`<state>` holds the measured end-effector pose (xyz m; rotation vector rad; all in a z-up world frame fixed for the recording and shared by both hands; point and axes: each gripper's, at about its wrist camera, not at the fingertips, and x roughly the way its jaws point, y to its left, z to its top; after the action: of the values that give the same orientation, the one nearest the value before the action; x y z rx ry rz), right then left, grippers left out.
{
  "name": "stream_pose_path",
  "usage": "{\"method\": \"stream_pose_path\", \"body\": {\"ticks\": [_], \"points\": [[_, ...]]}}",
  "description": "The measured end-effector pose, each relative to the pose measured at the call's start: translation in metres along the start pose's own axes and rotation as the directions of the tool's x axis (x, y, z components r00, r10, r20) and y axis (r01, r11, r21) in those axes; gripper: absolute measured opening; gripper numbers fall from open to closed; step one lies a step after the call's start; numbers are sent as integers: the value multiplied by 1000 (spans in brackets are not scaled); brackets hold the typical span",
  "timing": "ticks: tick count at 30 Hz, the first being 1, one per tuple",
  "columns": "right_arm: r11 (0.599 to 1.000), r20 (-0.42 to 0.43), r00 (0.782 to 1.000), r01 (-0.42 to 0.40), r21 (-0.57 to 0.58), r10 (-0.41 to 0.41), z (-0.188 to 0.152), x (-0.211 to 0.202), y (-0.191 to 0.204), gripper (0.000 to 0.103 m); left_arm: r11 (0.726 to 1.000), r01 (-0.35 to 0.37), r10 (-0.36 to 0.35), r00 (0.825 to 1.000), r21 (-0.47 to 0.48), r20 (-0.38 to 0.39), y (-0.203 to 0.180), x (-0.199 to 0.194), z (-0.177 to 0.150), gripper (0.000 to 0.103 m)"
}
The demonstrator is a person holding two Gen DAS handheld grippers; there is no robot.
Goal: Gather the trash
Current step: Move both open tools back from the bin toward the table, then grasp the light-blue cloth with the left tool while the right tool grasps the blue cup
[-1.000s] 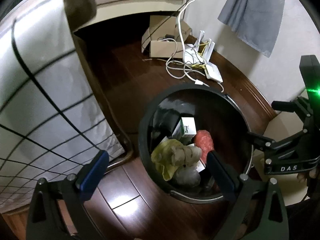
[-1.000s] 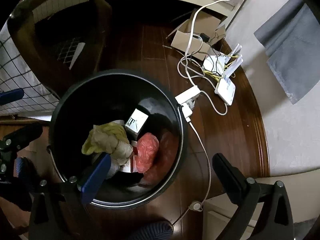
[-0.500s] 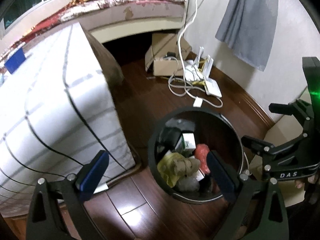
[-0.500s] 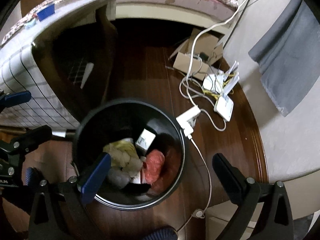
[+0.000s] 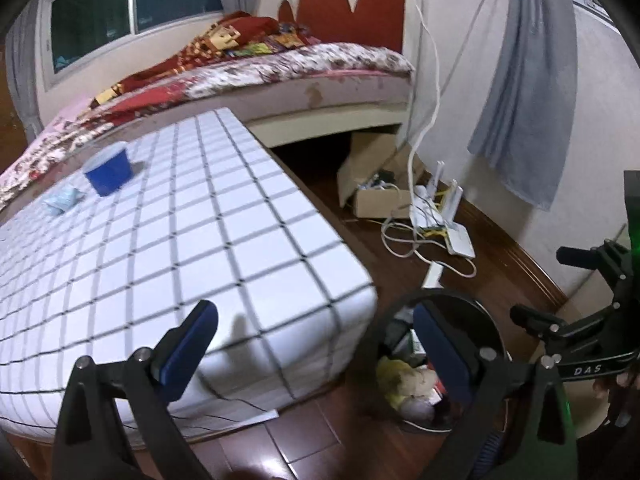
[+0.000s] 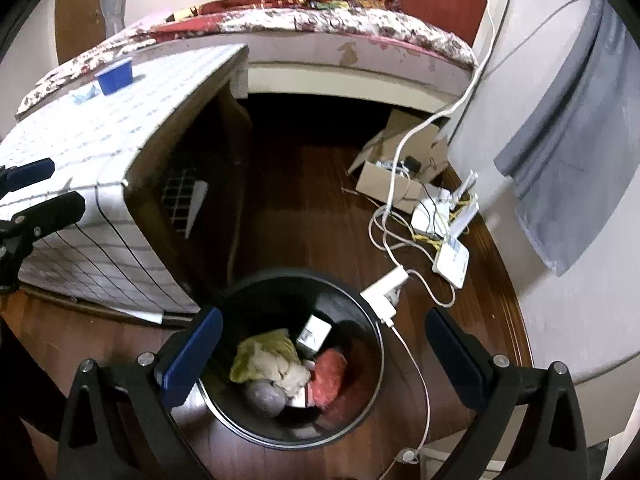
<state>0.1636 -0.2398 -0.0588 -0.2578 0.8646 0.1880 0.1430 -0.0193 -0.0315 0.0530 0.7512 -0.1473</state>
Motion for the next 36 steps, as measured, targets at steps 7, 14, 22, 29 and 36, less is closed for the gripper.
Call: {"method": "stream_pose_path", "body": {"ticks": [7,14,22,29,36], "points": [[1000,75,997,-28,-15,29,22,-12,21,102,999,-46,47,999,-29,27,27,-12,-1,99],[996,138,986,-90,-24,92,49,-19,45,102,991,-106,110,993,-77,49,68,-23,5,99],[984,174,969,-163,-67,173,76,-13,90,102,968,-194,206,977,-159,61,136,-34,4,99],[970,189,952,-229,-78,240,104,-3,128,102,926,-269,291,956,-265,44,215,-36,4,99],[957,142,952,-253,-140,272,154,21,188,102,899,-325,351,936,-292,39,277,-22,22,99]]}}
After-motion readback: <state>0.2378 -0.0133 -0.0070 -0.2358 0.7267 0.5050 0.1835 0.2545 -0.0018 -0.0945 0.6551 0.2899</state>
